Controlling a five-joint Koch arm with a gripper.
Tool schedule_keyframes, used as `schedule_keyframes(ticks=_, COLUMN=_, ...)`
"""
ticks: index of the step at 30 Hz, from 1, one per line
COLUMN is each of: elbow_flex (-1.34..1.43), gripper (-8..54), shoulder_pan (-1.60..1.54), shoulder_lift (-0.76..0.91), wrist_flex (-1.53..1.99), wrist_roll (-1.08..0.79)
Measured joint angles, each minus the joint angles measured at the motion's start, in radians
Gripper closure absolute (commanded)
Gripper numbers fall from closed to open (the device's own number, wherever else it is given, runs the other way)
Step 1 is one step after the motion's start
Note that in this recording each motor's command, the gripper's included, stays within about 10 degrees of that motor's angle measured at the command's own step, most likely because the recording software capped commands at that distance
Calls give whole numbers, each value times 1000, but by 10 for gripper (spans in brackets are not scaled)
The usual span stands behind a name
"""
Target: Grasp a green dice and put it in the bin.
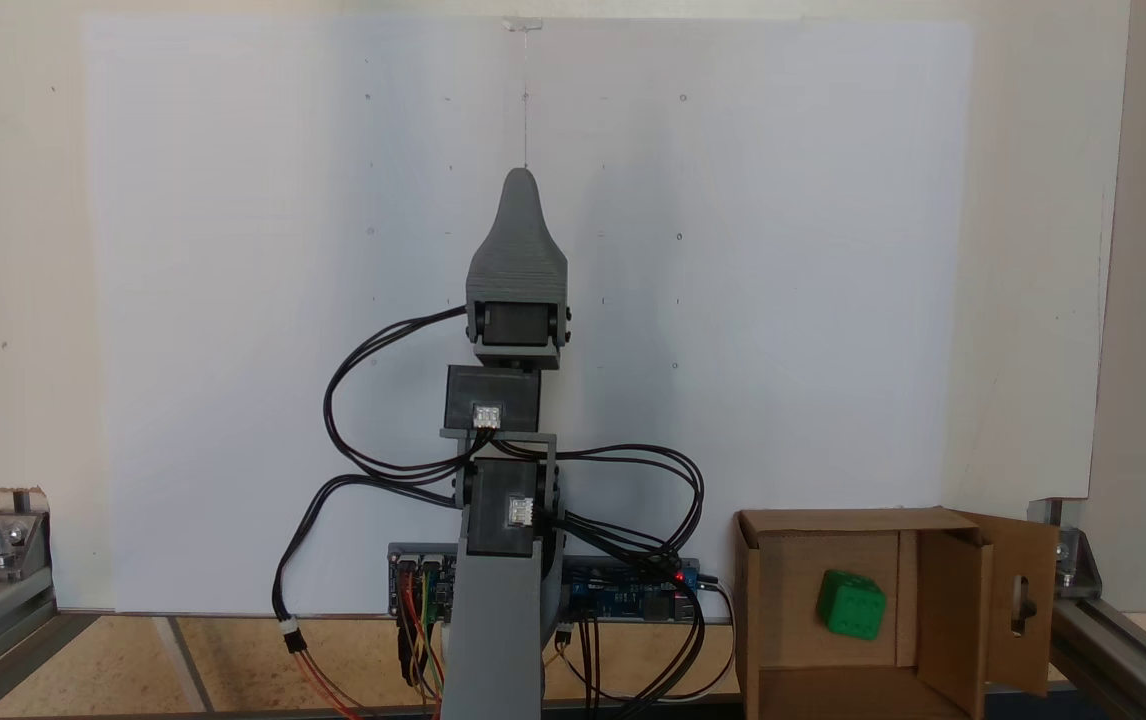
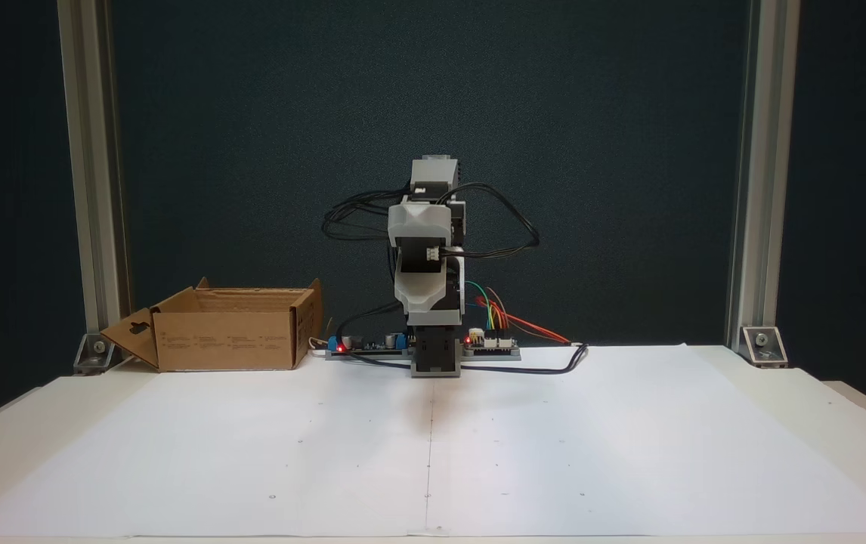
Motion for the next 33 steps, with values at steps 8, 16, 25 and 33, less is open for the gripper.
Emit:
schedule_keyframes(ticks=8, elbow_flex=103, gripper=16, shoulder_pan=0, shoulder_lift=0, wrist_flex=-137, wrist_roll=0)
schedule_keyframes(ticks=16, elbow_flex=169, gripper=16, shoulder_pan=-2, shoulder_lift=0, wrist_flex=-258, wrist_roll=0)
schedule_keyframes(ticks=25, elbow_flex=241, gripper=17, shoulder_pan=-2, shoulder_lift=0, wrist_flex=-405, wrist_roll=0)
schedule_keyframes(ticks=33, elbow_flex=354, gripper=17, shoulder_pan=-3, shoulder_lift=0, wrist_flex=-471, wrist_roll=0)
